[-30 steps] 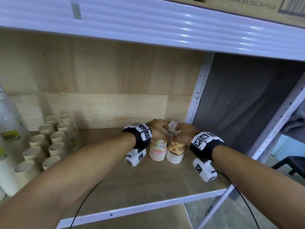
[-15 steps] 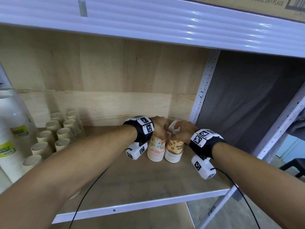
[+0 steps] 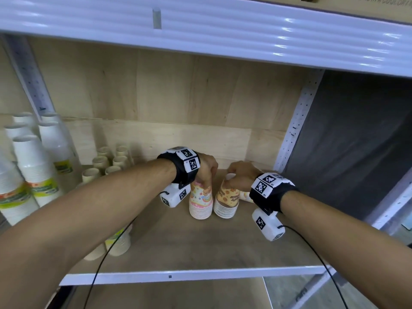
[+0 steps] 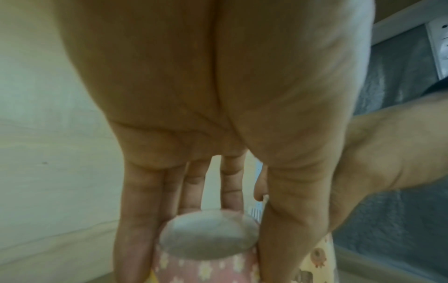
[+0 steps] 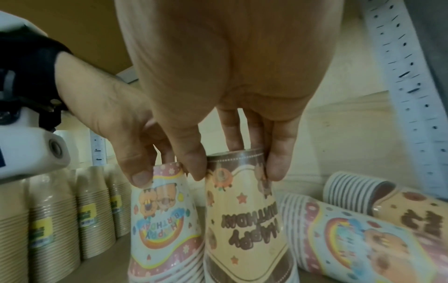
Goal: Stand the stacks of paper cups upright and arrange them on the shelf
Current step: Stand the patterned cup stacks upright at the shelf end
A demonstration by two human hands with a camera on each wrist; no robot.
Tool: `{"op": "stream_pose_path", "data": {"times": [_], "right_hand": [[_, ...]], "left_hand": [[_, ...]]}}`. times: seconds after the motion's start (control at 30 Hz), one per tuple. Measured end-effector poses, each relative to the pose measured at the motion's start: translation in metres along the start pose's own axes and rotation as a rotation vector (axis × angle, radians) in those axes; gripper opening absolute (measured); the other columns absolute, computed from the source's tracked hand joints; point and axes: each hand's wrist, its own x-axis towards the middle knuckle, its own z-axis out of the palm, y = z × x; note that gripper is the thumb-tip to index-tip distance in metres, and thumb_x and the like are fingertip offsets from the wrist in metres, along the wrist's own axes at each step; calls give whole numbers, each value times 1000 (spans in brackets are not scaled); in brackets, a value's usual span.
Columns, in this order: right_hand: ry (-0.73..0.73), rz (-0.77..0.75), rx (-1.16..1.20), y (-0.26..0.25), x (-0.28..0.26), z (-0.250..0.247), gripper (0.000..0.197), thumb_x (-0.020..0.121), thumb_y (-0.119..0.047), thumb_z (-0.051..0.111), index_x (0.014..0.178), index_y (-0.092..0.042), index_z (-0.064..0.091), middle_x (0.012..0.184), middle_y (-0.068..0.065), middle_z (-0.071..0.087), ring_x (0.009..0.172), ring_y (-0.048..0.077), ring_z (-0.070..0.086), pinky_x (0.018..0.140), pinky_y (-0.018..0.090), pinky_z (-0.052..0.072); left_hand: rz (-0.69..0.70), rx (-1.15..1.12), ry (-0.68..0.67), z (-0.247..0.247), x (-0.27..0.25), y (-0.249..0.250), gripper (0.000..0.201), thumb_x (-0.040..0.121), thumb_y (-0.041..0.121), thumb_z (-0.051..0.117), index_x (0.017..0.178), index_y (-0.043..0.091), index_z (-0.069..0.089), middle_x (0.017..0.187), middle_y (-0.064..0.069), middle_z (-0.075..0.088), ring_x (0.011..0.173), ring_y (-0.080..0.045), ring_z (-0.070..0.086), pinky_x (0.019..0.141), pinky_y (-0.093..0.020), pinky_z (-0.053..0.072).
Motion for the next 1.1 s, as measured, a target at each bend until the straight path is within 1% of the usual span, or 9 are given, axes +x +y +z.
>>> {"op": "stream_pose_path", "data": {"times": [0.07, 0.2, 0.37, 0.5, 0.63, 0.73, 0.83, 0.97, 1.1], "right_hand": [[-16, -17, 31, -14, 3, 4, 32, 82, -27, 68, 109, -9, 65, 109, 6, 65, 96, 22, 62, 72, 27, 46], [18, -64, 57, -41, 8, 16, 34, 82, -20, 68, 111, -2, 66, 114, 14, 65, 105, 28, 64, 82, 32, 52], [-23, -133, 146, -68, 14, 28, 30, 75, -26, 74, 100, -11, 67, 100, 3, 65, 90, 20, 64, 65, 27, 49], [-52, -157, 166, -85, 16, 36, 36, 72, -26, 77, 102, -8, 67, 104, 7, 66, 93, 21, 65, 70, 31, 52], [-62, -194, 167, -95, 18, 41, 33, 73, -25, 75, 100, -8, 66, 103, 7, 65, 94, 24, 65, 75, 34, 54], [-61, -211, 161, -100, 19, 44, 32, 73, -26, 75, 98, -10, 64, 103, 6, 64, 94, 24, 64, 74, 32, 52], [-88, -213, 168, -100, 21, 44, 37, 68, -32, 80, 94, -12, 65, 99, 6, 65, 91, 23, 65, 72, 32, 53], [-104, -208, 158, -98, 23, 43, 42, 67, -37, 80, 98, -15, 63, 100, 3, 64, 92, 22, 64, 74, 32, 53], [-86, -188, 153, -96, 22, 38, 53, 71, -44, 77, 114, -17, 61, 110, 2, 61, 99, 21, 61, 81, 31, 53]], "left_hand": [[-24, 33, -15, -2, -9, -10, 49, 78, 16, 76, 124, 14, 60, 124, -5, 60, 92, -18, 58, 55, -21, 47], [-62, 71, -33, -4, -26, -31, 47, 82, 14, 74, 127, 10, 59, 125, -6, 60, 87, -16, 56, 48, -18, 43], [-122, 72, -51, -2, -46, -56, 48, 81, 12, 75, 126, 8, 58, 128, -8, 58, 81, -13, 53, 48, -17, 42], [-151, 88, -63, 3, -55, -69, 49, 82, 13, 76, 128, 6, 58, 130, -7, 58, 91, -14, 53, 38, -11, 41], [-169, 64, -69, 9, -60, -78, 50, 81, 15, 77, 127, 7, 59, 128, -6, 60, 90, -14, 54, 40, -13, 41], [-163, 20, -69, 14, -59, -82, 49, 81, 14, 77, 126, 6, 60, 126, -7, 62, 90, -16, 55, 46, -18, 40], [-155, -22, -71, 16, -58, -82, 45, 81, 12, 77, 122, 4, 61, 116, -7, 64, 89, -16, 56, 47, -18, 40], [-154, -69, -54, 15, -58, -84, 44, 80, 11, 78, 120, 6, 60, 102, 0, 58, 88, -15, 55, 48, -18, 40], [-164, -105, 8, 9, -60, -85, 42, 79, 11, 78, 118, 9, 62, 90, 5, 56, 72, -7, 53, 50, -18, 40]]}}
